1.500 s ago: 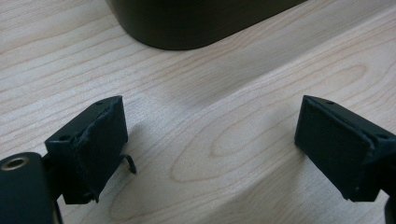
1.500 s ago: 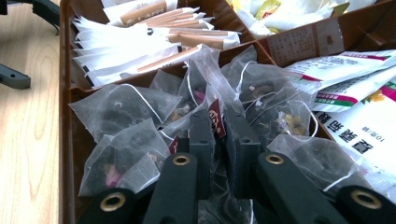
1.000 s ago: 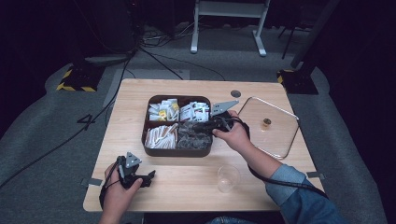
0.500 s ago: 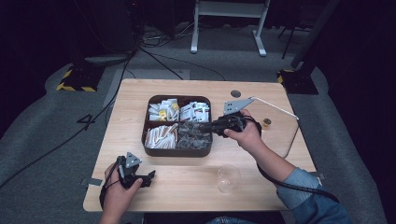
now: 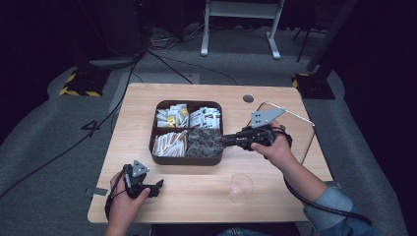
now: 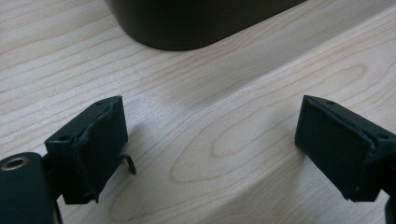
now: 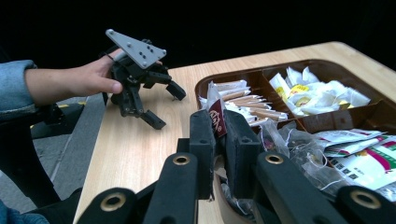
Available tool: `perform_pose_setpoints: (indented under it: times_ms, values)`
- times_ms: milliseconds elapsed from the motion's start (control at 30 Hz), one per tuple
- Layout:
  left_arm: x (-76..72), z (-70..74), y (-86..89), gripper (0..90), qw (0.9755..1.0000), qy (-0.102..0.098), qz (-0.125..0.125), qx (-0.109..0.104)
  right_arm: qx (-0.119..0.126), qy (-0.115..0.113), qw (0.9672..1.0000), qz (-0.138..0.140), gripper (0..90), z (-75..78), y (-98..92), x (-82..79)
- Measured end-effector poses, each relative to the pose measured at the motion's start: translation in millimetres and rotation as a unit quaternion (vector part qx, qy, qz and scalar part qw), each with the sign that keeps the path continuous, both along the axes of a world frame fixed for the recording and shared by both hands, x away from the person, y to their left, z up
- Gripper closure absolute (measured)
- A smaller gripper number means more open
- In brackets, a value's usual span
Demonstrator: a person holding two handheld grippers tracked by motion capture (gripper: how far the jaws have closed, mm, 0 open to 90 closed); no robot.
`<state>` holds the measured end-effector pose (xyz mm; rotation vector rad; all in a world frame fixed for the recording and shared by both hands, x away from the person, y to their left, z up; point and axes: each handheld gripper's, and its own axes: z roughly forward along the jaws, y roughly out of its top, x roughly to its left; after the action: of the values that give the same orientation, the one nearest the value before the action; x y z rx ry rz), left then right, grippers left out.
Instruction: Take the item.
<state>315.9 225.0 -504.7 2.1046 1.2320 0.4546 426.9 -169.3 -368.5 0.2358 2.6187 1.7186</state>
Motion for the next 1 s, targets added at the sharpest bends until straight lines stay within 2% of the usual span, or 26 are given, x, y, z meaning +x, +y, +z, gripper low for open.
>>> perform_pose_setpoints:
  times_ms: [100, 267, 500, 700, 833, 1000]
  values:
    - [0.0, 0.0, 0.0, 9.8, 1.0, 0.0, 0.0, 0.0, 0.007, 0.001, 1.0, 0.002, 83.3, -1.2, -8.2, -9.1]
    - [0.1, -0.1, -0.4, 9.7, 1.0, 0.002, 0.001, -0.002, -0.01, -0.013, 0.9998, 0.007, 83.2, -0.7, -22.3, -26.4]
    - [0.6, -0.2, -1.3, 9.4, 1.0, 0.001, 0.003, -0.002, -0.023, -0.016, 0.9996, 0.002, 83.2, 3.9, -40.3, -41.1]
    - [0.8, -0.2, -1.3, 9.4, 1.0, 0.0, 0.002, -0.002, -0.031, -0.012, 0.9994, 0.012, 83.2, 5.9, -47.4, -50.8]
    - [1.1, 0.0, -1.1, 9.3, 1.0, 0.001, 0.0, 0.0, -0.041, -0.007, 0.9991, 0.003, 83.2, 1.7, -51.4, -52.7]
    - [1.1, 0.1, -1.1, 9.3, 1.0, 0.001, 0.001, 0.0, -0.056, 0.001, 0.9984, 0.006, 83.2, -4.4, -52.0, -56.9]
